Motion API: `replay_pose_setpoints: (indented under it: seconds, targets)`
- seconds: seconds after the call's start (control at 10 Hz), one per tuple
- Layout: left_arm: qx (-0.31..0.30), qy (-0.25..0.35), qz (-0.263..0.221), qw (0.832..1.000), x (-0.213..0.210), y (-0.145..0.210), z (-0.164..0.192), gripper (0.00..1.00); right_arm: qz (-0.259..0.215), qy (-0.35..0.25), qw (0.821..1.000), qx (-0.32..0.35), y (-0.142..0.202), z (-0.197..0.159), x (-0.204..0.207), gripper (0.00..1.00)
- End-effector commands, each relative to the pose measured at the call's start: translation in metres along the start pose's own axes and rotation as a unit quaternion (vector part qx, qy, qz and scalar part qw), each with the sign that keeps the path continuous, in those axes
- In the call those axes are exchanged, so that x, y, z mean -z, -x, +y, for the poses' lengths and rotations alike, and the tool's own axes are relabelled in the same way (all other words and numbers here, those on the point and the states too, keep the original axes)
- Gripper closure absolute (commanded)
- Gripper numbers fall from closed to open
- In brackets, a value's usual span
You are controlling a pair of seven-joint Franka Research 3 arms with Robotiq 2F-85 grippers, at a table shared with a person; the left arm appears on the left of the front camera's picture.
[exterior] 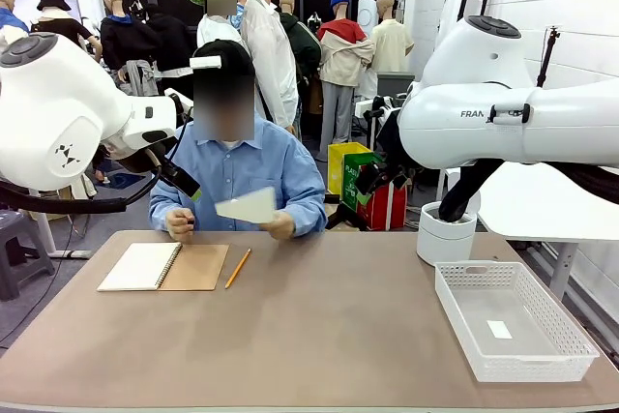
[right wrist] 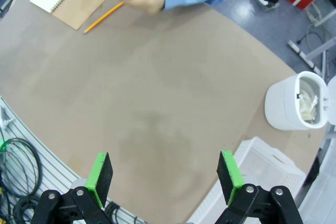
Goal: Sort the paper based on its condition.
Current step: If a person hands you a paper, place it in the Organizing basket , and if it's crumpled, put it in the Trash can.
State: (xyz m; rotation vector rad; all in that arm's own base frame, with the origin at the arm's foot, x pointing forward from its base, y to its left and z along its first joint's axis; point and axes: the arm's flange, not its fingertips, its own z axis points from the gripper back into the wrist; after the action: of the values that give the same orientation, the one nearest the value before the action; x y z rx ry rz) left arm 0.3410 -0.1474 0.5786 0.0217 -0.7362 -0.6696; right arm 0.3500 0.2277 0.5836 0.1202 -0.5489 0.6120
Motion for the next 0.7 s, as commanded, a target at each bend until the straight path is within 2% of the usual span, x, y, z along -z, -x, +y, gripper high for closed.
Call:
replay_pose_setpoints:
  seconds: [0.0,0.3,0.6]
  targets:
    - [0.002,-0.001,0.000,1.000,0.000,0.000,0.000,0.00,0.000,0.000,1.000,0.000,0.001,0.000,0.000,0.00]
    - [0.002,-0.001,0.000,1.000,0.000,0.000,0.000,0.00,0.000,0.000,1.000,0.000,0.000,0.000,0.000,0.00]
    - [0.002,-0.001,0.000,1.000,0.000,0.000,0.000,0.00,0.009,-0.024,0.995,0.094,0.003,-0.011,0.008,0.00]
